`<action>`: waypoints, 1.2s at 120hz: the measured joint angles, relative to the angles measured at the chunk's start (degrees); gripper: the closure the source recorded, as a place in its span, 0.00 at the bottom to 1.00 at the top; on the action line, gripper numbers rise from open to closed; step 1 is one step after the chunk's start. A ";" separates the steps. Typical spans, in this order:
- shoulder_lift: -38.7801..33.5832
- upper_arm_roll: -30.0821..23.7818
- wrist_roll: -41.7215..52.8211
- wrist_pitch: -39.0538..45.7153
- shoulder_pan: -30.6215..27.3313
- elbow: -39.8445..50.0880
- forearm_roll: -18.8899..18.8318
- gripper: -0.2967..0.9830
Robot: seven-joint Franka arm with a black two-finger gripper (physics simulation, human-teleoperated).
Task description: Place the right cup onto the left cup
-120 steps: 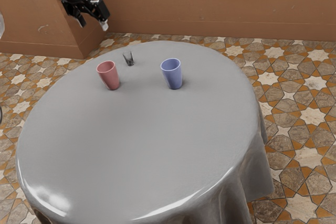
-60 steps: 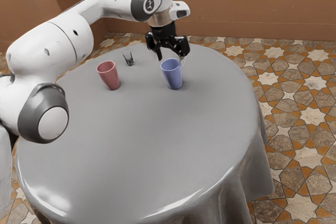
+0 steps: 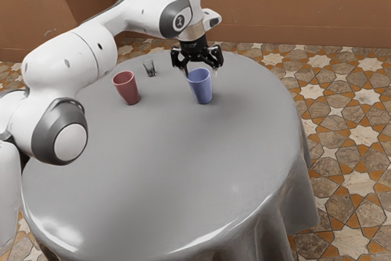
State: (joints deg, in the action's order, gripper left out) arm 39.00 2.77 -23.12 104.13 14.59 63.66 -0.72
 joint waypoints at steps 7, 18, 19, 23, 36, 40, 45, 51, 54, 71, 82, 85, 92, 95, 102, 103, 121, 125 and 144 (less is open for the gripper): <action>1.18 -0.09 -0.90 0.34 -0.13 -0.01 -0.17 0.24; 3.83 -0.46 -2.13 0.71 -0.93 -3.00 -0.35 0.24; 4.07 -0.48 -2.23 0.74 -0.99 -3.36 -0.36 0.24; 5.02 -0.54 -2.63 0.83 -1.31 -4.87 -0.40 0.24; 6.96 -0.97 -3.82 1.07 -1.63 -9.40 -0.63 0.24; 7.78 -1.07 -4.15 1.12 -1.65 -10.90 -0.77 0.24; 8.80 -1.14 -4.54 1.19 -1.66 -12.45 -0.95 0.24; 9.77 -1.17 -4.97 1.53 -1.66 -13.53 -1.10 0.24; 10.11 -1.19 -5.18 1.72 -1.69 -13.80 -1.15 0.24; 11.85 -1.20 -6.23 2.76 -1.88 -14.21 -1.31 0.24; 13.16 -1.15 -6.79 3.20 -2.00 -14.90 -1.35 0.24; 13.58 -1.16 -6.92 3.28 -2.01 -15.46 -1.36 0.24; 14.46 -1.15 -7.22 3.43 -2.02 -16.64 -1.37 0.24; 14.66 -1.17 -7.33 3.48 -2.02 -16.95 -1.38 0.24; 14.95 -1.19 -7.59 3.58 -2.12 -17.31 -1.38 0.24; 14.98 -1.19 -7.62 3.59 -2.15 -17.34 -1.38 0.24; 15.77 -1.19 -8.19 3.79 -2.44 -17.55 -1.39 0.24; 16.04 -1.19 -8.29 3.81 -2.46 -17.64 -1.39 0.24; 16.67 -1.49 -8.77 3.89 -2.48 -17.97 -1.39 0.33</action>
State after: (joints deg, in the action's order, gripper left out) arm 55.68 1.28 -31.89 108.02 12.11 45.69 -2.11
